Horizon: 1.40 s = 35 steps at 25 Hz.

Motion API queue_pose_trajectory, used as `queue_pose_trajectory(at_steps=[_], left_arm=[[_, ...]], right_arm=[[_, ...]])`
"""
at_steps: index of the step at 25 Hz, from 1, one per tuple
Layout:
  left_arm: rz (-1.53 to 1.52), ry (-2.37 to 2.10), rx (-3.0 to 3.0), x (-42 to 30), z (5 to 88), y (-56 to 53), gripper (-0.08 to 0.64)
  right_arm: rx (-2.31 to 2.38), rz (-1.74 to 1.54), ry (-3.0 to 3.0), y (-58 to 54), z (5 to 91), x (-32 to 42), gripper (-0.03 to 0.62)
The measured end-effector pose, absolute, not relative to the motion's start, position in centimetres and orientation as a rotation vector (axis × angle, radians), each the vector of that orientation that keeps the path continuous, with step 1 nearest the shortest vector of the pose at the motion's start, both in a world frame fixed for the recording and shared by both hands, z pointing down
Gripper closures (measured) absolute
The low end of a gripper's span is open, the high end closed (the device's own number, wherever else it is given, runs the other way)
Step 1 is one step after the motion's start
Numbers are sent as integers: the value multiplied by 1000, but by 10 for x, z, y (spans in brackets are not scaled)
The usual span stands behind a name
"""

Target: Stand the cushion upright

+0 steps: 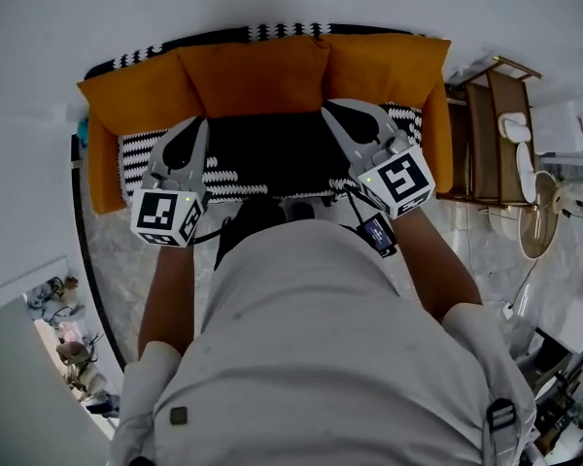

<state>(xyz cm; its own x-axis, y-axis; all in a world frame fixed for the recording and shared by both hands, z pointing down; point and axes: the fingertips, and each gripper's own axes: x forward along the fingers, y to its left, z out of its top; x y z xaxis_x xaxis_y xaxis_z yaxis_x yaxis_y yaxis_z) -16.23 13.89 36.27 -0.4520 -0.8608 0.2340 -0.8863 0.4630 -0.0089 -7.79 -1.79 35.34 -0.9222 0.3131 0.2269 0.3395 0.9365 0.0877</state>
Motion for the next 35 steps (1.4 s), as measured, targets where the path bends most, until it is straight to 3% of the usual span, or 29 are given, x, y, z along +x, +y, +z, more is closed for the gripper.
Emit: queue_pose_trajectory(at_steps=[8, 16, 35], left_arm=[[200, -2504, 1544, -93, 361, 146, 557], [183, -2512, 1596, -71, 344, 193, 557], [145, -2487, 1724, -19, 327, 433, 557]], right_arm=[[-515, -130, -2871, 6, 366, -13, 581], [-495, -155, -2883, 58, 355, 10, 581], [-382, -179, -2926, 289, 341, 57, 581]])
